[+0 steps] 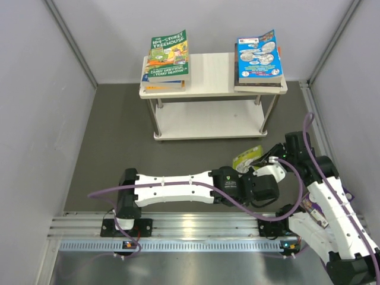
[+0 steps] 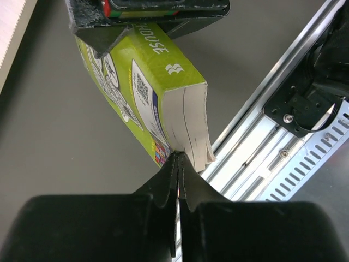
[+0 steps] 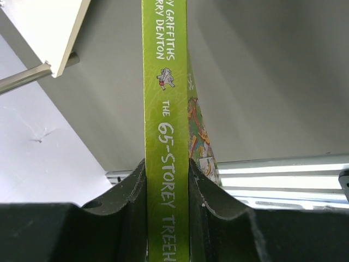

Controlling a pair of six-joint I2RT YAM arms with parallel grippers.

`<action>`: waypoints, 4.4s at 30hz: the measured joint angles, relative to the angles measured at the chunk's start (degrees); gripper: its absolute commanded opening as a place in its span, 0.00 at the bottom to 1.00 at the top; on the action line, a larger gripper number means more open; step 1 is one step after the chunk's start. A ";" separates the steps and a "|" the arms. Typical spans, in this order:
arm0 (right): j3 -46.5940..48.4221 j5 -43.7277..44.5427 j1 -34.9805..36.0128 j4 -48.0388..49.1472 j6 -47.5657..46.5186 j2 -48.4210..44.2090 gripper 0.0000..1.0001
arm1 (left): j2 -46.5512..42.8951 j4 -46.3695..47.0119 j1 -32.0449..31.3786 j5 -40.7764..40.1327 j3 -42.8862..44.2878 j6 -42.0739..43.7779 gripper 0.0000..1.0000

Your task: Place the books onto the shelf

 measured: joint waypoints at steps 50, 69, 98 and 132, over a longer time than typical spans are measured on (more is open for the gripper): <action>16.79 -10.93 -0.98 4.04 0.92 -0.92 0.90 | -56.35 43.95 25.33 11.21 -72.85 -38.27 0.00; 12.92 -17.31 -1.25 3.82 -3.63 -0.98 0.86 | -52.26 112.19 29.09 -18.56 -103.06 -51.87 0.00; 11.10 -18.71 -2.89 -0.26 -10.88 4.92 0.81 | -2.62 129.52 41.59 -25.75 -81.48 -73.77 0.00; 7.61 -16.06 -7.67 0.74 -14.19 4.07 0.85 | -16.41 121.39 60.33 10.23 -89.07 -86.99 0.98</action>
